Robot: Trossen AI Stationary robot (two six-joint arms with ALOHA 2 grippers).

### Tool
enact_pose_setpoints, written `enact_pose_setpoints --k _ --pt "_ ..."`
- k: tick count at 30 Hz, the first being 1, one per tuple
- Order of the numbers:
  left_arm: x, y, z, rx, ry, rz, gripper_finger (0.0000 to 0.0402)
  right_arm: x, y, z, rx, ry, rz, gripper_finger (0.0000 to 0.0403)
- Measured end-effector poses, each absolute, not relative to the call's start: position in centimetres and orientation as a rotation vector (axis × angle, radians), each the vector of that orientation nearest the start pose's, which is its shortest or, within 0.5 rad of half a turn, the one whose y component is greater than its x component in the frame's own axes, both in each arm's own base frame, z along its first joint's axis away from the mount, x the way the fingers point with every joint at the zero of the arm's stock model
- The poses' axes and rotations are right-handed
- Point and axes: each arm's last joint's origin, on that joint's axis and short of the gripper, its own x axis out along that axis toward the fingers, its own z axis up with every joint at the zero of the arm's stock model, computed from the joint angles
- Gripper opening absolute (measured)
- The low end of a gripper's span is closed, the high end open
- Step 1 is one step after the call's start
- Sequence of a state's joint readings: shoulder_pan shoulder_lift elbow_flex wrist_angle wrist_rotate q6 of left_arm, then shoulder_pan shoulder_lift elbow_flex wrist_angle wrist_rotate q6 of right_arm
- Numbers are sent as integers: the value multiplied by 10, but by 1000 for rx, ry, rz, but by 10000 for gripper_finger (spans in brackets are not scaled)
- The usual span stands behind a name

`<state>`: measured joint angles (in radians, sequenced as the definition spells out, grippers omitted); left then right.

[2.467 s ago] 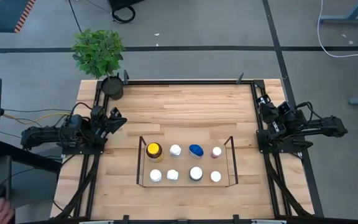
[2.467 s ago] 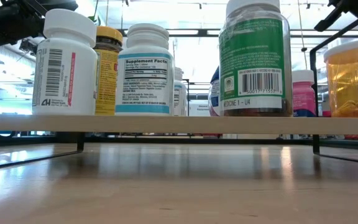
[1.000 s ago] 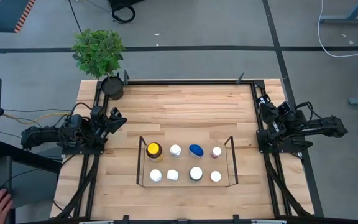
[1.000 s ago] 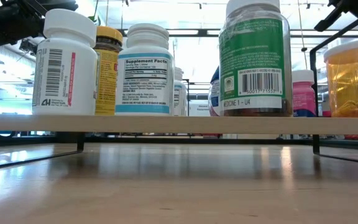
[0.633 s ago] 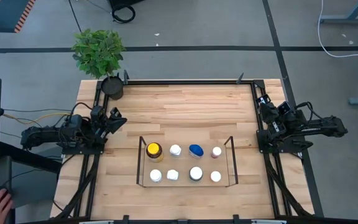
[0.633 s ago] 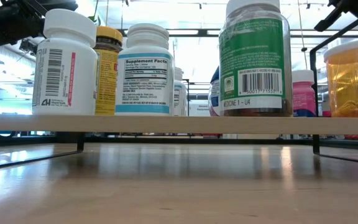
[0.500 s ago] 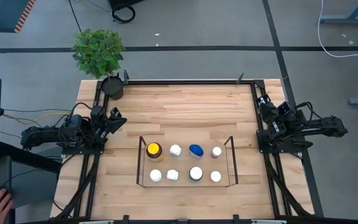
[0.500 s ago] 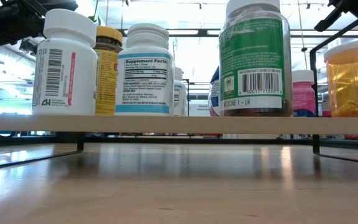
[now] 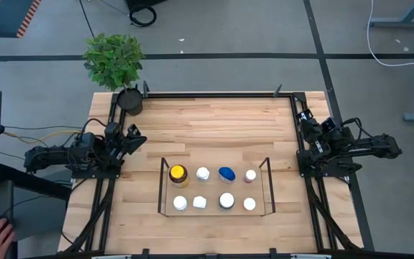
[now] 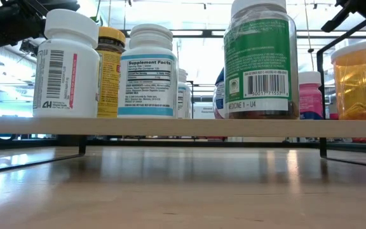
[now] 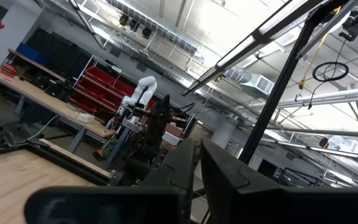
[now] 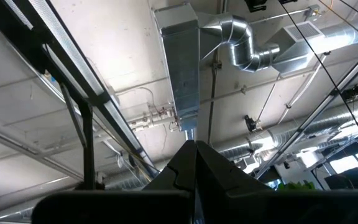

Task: Pick and place medicine bottles onto shelf by color
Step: Return to Home Position

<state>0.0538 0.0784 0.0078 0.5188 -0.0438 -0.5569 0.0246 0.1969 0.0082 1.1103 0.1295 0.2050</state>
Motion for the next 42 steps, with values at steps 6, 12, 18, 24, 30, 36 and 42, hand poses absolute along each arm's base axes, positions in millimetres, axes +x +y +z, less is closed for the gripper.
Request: enact_pose_setpoints --k 6,12,18,24,30,36,42 --pt "92 6 209 -545 -463 -31 28 71 -2 245 261 -927 -2 12" --pt "92 6 209 -545 -463 -32 37 71 -2 245 261 -927 -2 12" --pt "92 6 209 -545 -464 -31 39 71 -2 245 261 -927 -2 12" --pt "92 6 209 -545 -463 -32 30 71 -2 245 261 -927 -3 12" --pt "92 6 209 -545 -463 -31 30 71 -2 245 261 -927 -2 12" --pt "92 6 209 -545 -464 -31 40 71 -2 245 261 -927 -3 12" --pt "92 6 209 -545 -463 -31 36 71 -2 245 261 -928 -2 12"
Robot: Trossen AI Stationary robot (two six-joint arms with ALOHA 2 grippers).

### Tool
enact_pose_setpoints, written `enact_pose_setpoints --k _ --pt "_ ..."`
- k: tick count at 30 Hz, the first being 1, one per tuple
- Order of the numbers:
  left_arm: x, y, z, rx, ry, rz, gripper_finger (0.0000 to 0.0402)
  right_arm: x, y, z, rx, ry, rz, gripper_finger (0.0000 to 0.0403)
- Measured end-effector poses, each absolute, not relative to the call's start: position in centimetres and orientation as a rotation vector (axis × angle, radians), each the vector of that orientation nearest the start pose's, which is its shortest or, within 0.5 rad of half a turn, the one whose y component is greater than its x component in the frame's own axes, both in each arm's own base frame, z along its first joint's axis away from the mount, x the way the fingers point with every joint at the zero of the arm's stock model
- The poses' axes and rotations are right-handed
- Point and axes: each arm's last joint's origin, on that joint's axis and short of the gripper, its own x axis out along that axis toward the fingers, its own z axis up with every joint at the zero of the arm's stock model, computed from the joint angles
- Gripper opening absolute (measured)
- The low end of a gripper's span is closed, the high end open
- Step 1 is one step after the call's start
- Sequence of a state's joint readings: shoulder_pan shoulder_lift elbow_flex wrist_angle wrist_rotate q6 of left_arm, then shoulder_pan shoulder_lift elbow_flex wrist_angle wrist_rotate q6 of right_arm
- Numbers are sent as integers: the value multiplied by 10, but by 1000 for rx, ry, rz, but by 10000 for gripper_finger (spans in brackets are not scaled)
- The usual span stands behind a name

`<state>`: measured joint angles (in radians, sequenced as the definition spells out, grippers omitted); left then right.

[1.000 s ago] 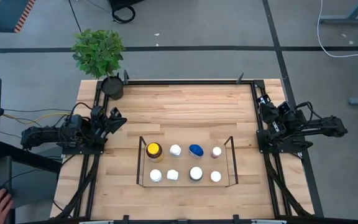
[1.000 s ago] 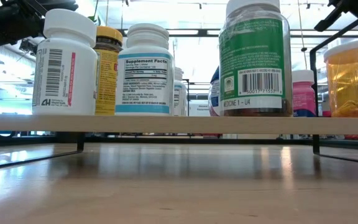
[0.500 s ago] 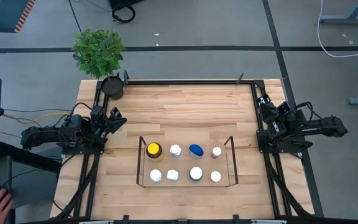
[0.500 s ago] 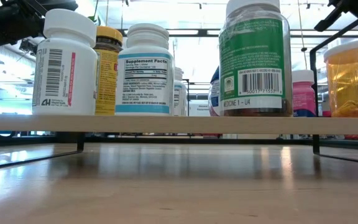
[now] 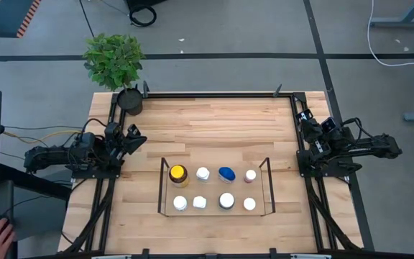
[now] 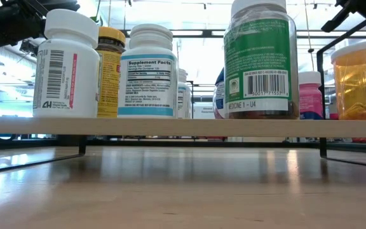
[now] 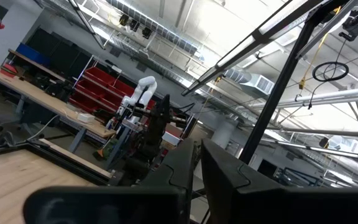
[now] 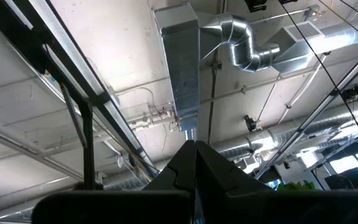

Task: Pick and place medicine bottles onto shelf by color
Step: Return to Home Position

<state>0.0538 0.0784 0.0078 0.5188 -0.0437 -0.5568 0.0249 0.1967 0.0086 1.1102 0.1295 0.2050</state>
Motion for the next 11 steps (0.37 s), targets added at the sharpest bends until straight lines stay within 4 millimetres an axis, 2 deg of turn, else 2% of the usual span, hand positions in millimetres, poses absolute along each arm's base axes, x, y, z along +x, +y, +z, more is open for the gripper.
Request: enact_pose_setpoints --k 11 --pt "92 6 209 -545 -463 -31 30 71 -2 245 261 -928 -3 12"
